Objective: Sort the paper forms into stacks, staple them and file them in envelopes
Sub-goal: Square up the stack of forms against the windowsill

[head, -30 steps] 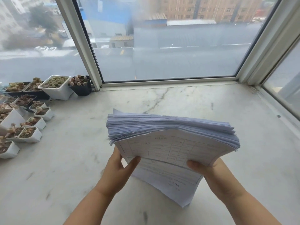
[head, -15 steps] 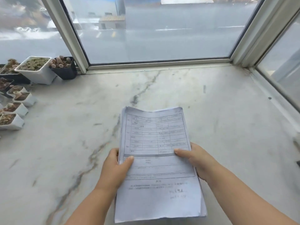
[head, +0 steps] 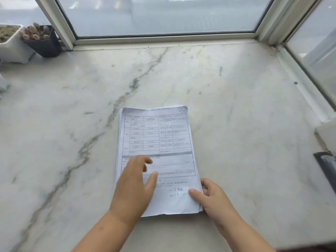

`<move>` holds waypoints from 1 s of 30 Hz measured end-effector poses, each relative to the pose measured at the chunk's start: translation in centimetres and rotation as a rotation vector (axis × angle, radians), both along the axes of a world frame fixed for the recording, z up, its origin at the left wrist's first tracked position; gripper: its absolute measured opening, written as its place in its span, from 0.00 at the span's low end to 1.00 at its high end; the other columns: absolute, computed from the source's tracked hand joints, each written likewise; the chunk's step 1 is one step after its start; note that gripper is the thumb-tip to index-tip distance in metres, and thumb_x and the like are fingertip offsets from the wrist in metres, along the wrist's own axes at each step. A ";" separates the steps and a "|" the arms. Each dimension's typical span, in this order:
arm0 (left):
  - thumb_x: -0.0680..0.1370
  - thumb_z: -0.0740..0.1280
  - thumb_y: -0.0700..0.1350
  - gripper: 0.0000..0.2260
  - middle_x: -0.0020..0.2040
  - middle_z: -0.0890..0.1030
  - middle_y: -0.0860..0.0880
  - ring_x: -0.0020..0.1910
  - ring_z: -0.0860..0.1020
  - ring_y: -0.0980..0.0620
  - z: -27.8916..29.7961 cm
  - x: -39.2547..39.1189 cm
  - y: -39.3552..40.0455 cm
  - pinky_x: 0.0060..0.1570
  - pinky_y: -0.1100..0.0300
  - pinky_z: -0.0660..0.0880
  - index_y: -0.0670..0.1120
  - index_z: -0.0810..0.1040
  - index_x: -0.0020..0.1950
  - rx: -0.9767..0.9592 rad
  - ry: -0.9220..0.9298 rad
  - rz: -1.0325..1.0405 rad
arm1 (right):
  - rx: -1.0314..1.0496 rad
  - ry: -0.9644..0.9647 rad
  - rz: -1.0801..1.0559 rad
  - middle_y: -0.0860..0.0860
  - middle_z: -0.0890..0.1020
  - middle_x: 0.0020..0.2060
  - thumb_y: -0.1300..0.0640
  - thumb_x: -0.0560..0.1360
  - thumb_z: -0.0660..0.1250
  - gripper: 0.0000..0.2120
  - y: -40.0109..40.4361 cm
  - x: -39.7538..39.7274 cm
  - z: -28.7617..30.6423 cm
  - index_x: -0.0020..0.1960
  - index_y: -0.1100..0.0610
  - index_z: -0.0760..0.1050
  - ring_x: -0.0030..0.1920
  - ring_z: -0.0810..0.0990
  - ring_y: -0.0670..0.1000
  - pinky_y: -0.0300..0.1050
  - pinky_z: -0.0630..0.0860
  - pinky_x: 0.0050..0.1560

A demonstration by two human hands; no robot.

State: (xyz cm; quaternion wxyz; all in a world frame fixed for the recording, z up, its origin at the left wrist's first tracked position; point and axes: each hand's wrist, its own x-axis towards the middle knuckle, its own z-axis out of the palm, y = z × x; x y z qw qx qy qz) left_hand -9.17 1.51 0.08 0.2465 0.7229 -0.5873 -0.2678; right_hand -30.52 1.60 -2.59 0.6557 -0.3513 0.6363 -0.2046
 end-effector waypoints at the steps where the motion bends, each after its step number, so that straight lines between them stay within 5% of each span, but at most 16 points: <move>1: 0.74 0.71 0.49 0.09 0.42 0.73 0.56 0.42 0.72 0.60 0.4 -1.8 0.8 0.42 0.64 0.68 0.55 0.73 0.49 0.130 0.131 -0.056 | -0.003 -0.044 -0.040 0.53 0.86 0.50 0.60 0.77 0.68 0.08 0.1 0.3 0.2 0.56 0.60 0.77 0.50 0.85 0.52 0.47 0.80 0.47; 3: 0.69 0.72 0.59 0.15 0.44 0.73 0.57 0.42 0.71 0.61 0.0 -4.4 1.9 0.43 0.67 0.69 0.57 0.71 0.48 0.324 0.336 -0.107 | 0.049 -0.203 -0.162 0.57 0.86 0.50 0.53 0.80 0.64 0.13 0.1 0.7 0.8 0.56 0.61 0.79 0.50 0.85 0.56 0.50 0.78 0.49; 7: 0.61 0.72 0.66 0.33 0.56 0.63 0.66 0.59 0.64 0.67 -1.1 -5.3 2.2 0.55 0.73 0.64 0.64 0.62 0.61 0.277 0.154 -0.439 | 0.144 -0.370 -0.273 0.58 0.86 0.45 0.50 0.83 0.52 0.22 -0.3 0.0 1.0 0.52 0.60 0.82 0.41 0.85 0.53 0.50 0.78 0.47; 11: 0.68 0.72 0.57 0.25 0.54 0.67 0.64 0.50 0.73 0.61 -2.2 -4.0 2.5 0.50 0.68 0.71 0.62 0.70 0.64 0.156 0.127 -0.406 | 0.121 -0.382 -0.215 0.57 0.85 0.41 0.56 0.83 0.56 0.14 -0.3 -0.3 0.3 0.52 0.61 0.79 0.37 0.83 0.51 0.44 0.79 0.38; 17: 0.72 0.67 0.55 0.05 0.40 0.76 0.55 0.38 0.76 0.54 -3.4 -2.5 2.6 0.40 0.62 0.73 0.59 0.80 0.46 0.108 0.365 -0.334 | 0.113 -0.414 -0.140 0.56 0.84 0.43 0.56 0.78 0.64 0.10 -0.7 -0.7 0.0 0.53 0.61 0.76 0.38 0.83 0.51 0.42 0.80 0.39; 22: 0.73 0.61 0.59 0.16 0.46 0.83 0.51 0.45 0.80 0.45 -4.1 -2.0 3.0 0.49 0.50 0.76 0.56 0.77 0.57 0.116 0.482 -0.084 | 0.155 -0.411 -0.044 0.53 0.85 0.46 0.61 0.68 0.67 0.21 -0.8 -1.6 -0.5 0.61 0.61 0.75 0.41 0.83 0.49 0.40 0.79 0.41; 26: 0.75 0.64 0.48 0.29 0.44 0.80 0.53 0.41 0.78 0.57 -4.1 -2.8 3.3 0.43 0.69 0.73 0.68 0.57 0.72 0.078 0.626 0.008 | 0.181 -0.423 0.104 0.56 0.84 0.52 0.63 0.67 0.67 0.24 -0.9 -3.0 -0.5 0.63 0.57 0.76 0.48 0.83 0.52 0.43 0.81 0.49; 29: 0.78 0.62 0.40 0.27 0.46 0.75 0.38 0.40 0.75 0.61 -4.0 -3.2 3.5 0.46 0.76 0.68 0.66 0.65 0.71 0.013 0.552 -0.008 | 0.177 -0.409 0.183 0.57 0.84 0.54 0.63 0.68 0.68 0.23 -0.9 -3.4 -0.6 0.63 0.58 0.77 0.49 0.82 0.53 0.43 0.80 0.49; 30: 0.78 0.61 0.40 0.24 0.49 0.76 0.40 0.43 0.76 0.62 -4.0 -3.2 3.6 0.48 0.76 0.68 0.66 0.70 0.67 -0.009 0.510 -0.032 | 0.170 -0.400 0.182 0.57 0.84 0.53 0.63 0.68 0.68 0.22 -0.9 -3.3 -0.5 0.63 0.59 0.77 0.49 0.82 0.52 0.42 0.80 0.49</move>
